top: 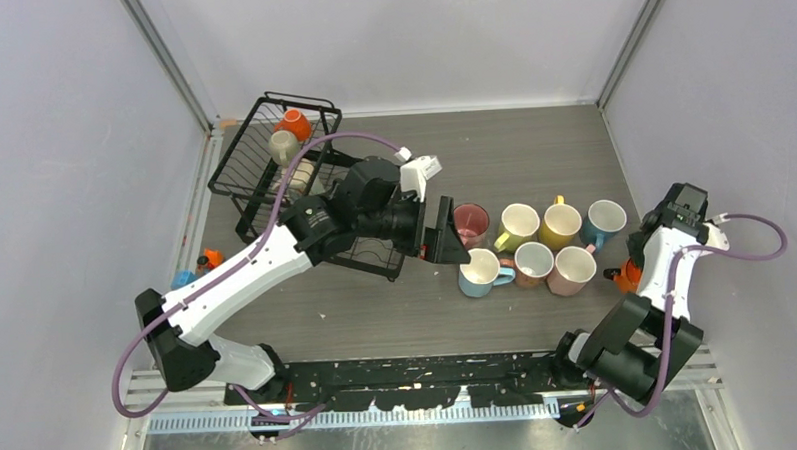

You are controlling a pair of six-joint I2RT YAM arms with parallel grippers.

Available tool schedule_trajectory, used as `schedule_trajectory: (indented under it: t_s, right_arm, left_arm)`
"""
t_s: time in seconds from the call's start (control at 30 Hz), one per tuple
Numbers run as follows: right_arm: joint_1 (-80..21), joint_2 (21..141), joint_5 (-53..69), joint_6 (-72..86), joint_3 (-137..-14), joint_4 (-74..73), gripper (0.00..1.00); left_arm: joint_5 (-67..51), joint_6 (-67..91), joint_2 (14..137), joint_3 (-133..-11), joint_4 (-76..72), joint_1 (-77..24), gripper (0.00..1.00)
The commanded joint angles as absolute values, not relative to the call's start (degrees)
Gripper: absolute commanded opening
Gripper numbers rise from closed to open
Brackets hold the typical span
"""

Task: Unload the cups from the dish rack
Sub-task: Place the cup at the corner of the board.

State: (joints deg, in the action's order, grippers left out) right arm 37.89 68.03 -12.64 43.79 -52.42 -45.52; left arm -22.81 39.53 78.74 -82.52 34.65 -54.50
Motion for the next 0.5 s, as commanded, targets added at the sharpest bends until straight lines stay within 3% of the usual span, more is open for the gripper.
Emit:
schedule_trajectory:
  t_s: [0.0,0.47]
  right_arm:
    - [38.11,69.67,-14.30,47.65,-51.99,-37.50,0.00]
    - [38.08,76.07,-11.45,48.30,-51.15,-32.62,0.00]
  left_arm:
    - [-22.25,38.46,79.27,-85.30,34.28,-55.31,1.00]
    - [-21.36,38.50,80.77,-86.05,34.20,-56.51,1.00]
